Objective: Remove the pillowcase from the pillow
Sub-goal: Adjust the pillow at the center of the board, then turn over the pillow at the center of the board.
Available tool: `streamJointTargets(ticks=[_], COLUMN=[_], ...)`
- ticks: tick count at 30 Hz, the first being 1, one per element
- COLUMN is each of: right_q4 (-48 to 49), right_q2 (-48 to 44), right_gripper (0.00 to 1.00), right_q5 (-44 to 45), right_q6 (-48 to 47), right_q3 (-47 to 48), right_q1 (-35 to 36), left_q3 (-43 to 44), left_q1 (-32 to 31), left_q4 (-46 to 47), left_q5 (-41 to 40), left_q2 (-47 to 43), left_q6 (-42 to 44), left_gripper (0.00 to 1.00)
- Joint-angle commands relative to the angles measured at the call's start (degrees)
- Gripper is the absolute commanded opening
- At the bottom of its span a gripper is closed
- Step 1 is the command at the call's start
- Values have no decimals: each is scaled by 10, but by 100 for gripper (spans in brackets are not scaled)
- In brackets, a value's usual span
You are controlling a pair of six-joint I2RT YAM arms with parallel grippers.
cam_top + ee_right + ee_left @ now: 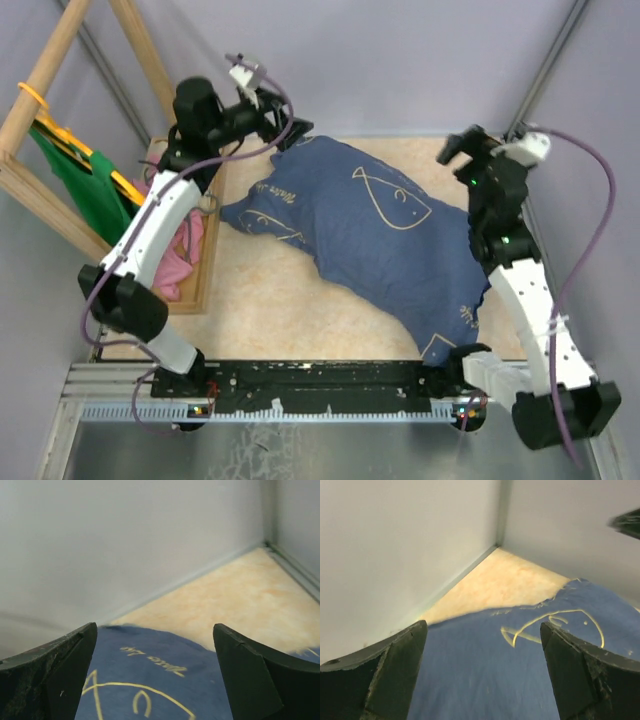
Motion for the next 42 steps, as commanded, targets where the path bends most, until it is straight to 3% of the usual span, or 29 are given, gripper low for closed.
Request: streamJointTargets(ticks=[1, 3, 5, 7, 11, 14, 17, 21, 25, 27, 28, 31, 33, 36, 39, 42], right_q4=[-34, -61, -107, -137, -125, -139, -172, -201, -219, -218, -218, -215, -207, -194, -188, -192], right_q2=[74, 99, 121, 137, 169, 231, 301, 388, 463, 476, 475, 447, 416, 354, 303, 245], right_gripper=[99, 99, 99, 99, 99, 99, 99, 99, 97, 82, 67, 5, 0, 0, 0, 0], right_q5=[1, -67, -136, -153, -72, -36, 0, 90, 182, 189, 185, 172, 158, 126, 82, -64], right_q6=[-142, -232, -279, -314, -352, -340, -335, -342, -327, -310, -299, -274, -265, -257, -261, -249], right_q3=[116, 153, 179, 176, 131, 136, 153, 164, 164, 157, 152, 134, 117, 89, 68, 59], right_q1=[147, 219, 271, 320, 427, 464, 468, 470, 471, 470, 470, 470, 469, 467, 462, 432], left_q3=[183, 212, 170, 109, -57, -110, -106, -46, -7, 15, 36, 107, 184, 297, 326, 316], left_q1=[4, 7, 15, 43, 151, 194, 195, 157, 102, 93, 92, 89, 80, 48, 13, -1], left_q4=[-310, -377, -315, -207, 126, 214, 162, 73, 140, 200, 233, 246, 218, 130, 139, 163], left_q5=[294, 325, 296, 253, 286, 242, 139, -40, -259, -329, -352, -371, -367, -482, -608, -657], left_q2=[115, 133, 113, 84, 43, 44, 61, 110, 175, 219, 251, 326, 382, 449, 479, 490], left_q6=[204, 267, 226, 132, -147, -254, -230, -136, -73, -84, -94, -155, -161, -78, 42, 96], left_gripper=[100, 99, 100, 100, 100, 100, 99, 100, 99, 99, 99, 100, 99, 100, 100, 100])
